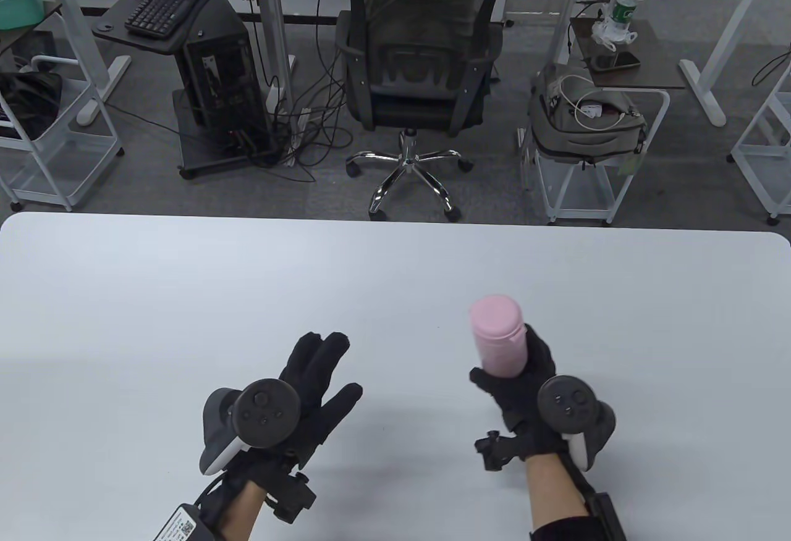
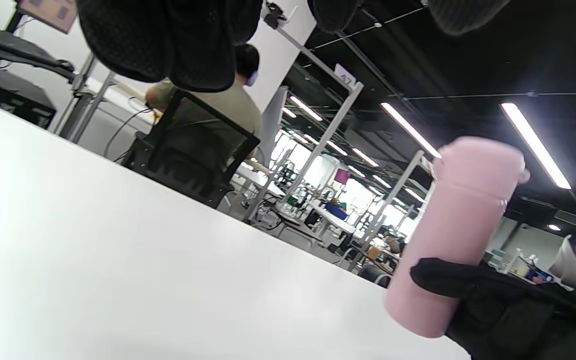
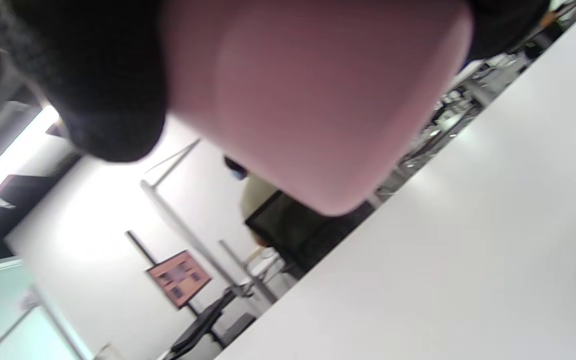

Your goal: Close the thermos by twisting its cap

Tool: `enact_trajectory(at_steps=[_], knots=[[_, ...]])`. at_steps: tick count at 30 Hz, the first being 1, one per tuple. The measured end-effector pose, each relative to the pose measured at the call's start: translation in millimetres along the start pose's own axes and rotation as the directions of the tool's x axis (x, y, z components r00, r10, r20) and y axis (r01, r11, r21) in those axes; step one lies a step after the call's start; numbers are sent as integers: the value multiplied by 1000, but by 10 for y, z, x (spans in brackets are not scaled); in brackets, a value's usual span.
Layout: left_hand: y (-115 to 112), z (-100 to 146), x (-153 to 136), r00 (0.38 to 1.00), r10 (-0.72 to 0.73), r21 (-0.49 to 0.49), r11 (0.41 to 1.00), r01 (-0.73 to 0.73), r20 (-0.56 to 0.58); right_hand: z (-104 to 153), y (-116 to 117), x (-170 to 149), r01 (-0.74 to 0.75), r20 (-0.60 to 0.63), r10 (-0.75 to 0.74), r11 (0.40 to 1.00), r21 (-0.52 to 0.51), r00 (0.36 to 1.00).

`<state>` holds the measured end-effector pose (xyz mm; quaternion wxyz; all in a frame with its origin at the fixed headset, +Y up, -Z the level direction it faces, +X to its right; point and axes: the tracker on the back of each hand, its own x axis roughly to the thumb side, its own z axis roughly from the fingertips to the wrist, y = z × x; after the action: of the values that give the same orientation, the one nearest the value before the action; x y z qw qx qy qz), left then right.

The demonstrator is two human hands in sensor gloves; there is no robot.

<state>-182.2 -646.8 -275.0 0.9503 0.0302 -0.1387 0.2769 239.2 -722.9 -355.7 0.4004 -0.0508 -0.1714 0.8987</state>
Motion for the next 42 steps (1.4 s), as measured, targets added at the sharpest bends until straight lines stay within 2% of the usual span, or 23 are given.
enact_trajectory(at_steps=[2,4,7,10,21,25,29,42], knots=[[-8,20,-104,1000,17,6,1000,-17,-26,-264,-128,-305,-84,-84,83,996,-8,993],[-21,36,-184,998,27,8,1000,-27,-50,-426,-205,-572,-108,-182,103,994,-16,978],[-40,27,-273,997,21,3,1000,-21,-74,-513,-230,-837,-97,-269,83,995,-37,959],[-40,-1,-336,996,0,2,1000,0,-93,-525,-209,-958,-24,-293,9,998,-50,956],[-74,-49,-402,995,-1,-36,999,-3,-103,-521,-230,-1019,-3,-363,-4,1000,-19,932],[-69,-38,-421,995,13,-28,999,-16,-101,-499,-266,-1001,-94,-375,101,995,35,922],[-71,-40,-423,995,13,-30,999,-16,-102,-471,-319,-1014,-129,-391,142,990,60,909],[-121,-31,-415,994,10,-40,999,-15,-110,-432,-340,-1085,-117,-419,130,991,57,899]])
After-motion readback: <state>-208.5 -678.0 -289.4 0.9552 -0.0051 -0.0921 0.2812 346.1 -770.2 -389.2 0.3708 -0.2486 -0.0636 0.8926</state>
